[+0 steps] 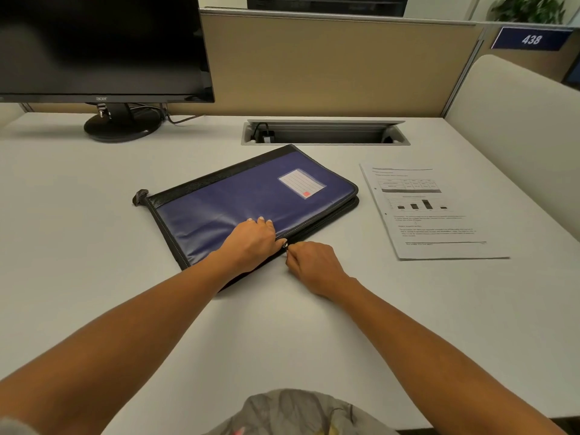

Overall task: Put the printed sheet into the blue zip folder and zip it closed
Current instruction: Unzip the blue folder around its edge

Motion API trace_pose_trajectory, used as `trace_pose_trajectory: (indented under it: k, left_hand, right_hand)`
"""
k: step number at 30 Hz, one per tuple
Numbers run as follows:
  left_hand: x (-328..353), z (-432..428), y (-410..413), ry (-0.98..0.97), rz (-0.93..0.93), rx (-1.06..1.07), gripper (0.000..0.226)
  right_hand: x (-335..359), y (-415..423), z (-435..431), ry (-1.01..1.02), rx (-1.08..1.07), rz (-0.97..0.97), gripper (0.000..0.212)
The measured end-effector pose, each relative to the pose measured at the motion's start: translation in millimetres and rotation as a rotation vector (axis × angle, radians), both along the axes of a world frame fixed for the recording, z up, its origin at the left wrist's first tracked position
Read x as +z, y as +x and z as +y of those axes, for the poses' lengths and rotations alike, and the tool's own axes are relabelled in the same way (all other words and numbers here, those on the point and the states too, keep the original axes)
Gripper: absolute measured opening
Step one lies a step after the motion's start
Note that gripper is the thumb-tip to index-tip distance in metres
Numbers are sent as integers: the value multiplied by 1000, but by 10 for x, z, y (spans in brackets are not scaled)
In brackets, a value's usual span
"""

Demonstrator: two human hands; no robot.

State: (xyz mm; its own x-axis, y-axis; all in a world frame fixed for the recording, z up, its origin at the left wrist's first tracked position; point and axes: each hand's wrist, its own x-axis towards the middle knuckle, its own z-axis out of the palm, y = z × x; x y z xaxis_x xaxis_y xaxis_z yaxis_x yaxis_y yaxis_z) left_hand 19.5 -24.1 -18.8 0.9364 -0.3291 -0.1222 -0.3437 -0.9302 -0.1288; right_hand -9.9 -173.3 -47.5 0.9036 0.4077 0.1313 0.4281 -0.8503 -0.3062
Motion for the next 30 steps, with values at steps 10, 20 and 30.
trace_pose_trajectory:
  k: [10,20,30]
  left_hand:
    - [32,522,-147,-216,64,-162,98]
    - [72,1168,-238,-126,178,-375,104]
    - [3,1055,-213,-148,208,-327,113]
  right_hand:
    - [-19,-12,-10,76,-62,-51,29]
    - [-51,40,-51,125,-213,-57,46]
    - [-65,39,-62,148,-210,-47,45]
